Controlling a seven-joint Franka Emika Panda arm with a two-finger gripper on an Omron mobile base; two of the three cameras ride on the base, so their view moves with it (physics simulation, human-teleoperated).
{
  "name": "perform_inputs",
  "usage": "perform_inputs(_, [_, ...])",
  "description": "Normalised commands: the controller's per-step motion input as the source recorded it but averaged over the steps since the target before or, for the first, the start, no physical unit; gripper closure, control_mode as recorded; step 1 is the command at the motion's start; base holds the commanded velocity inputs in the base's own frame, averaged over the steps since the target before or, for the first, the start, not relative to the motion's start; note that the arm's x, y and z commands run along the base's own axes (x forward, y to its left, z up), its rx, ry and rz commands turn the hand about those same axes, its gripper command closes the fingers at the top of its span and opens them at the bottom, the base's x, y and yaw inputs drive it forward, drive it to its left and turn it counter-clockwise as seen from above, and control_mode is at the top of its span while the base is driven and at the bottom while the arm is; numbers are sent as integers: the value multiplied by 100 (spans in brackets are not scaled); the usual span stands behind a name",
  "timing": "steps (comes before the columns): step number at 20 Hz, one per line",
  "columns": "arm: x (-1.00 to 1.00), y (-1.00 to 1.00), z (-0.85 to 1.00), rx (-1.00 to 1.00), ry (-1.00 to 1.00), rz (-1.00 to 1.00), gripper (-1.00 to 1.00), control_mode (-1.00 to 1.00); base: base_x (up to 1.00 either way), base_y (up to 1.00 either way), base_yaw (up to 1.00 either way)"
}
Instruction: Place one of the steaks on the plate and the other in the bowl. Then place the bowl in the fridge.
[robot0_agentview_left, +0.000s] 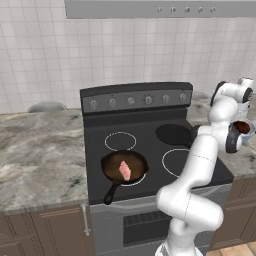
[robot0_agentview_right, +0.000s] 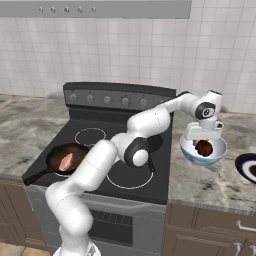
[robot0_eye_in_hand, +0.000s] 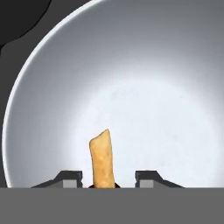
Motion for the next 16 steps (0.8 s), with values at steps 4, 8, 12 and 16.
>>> perform_inputs(4, [0,1,0,0,0,0,-100,-100,0,0,0])
perform_inputs(8, [9,8,0,0,0,0,-100,-100,0,0,0])
perform_inputs(12, [6,7,5,-3,0,0,-100,-100,0,0,0])
perform_inputs(16, [-11,21,32,-10,0,-3,-100,-100,0,0,0])
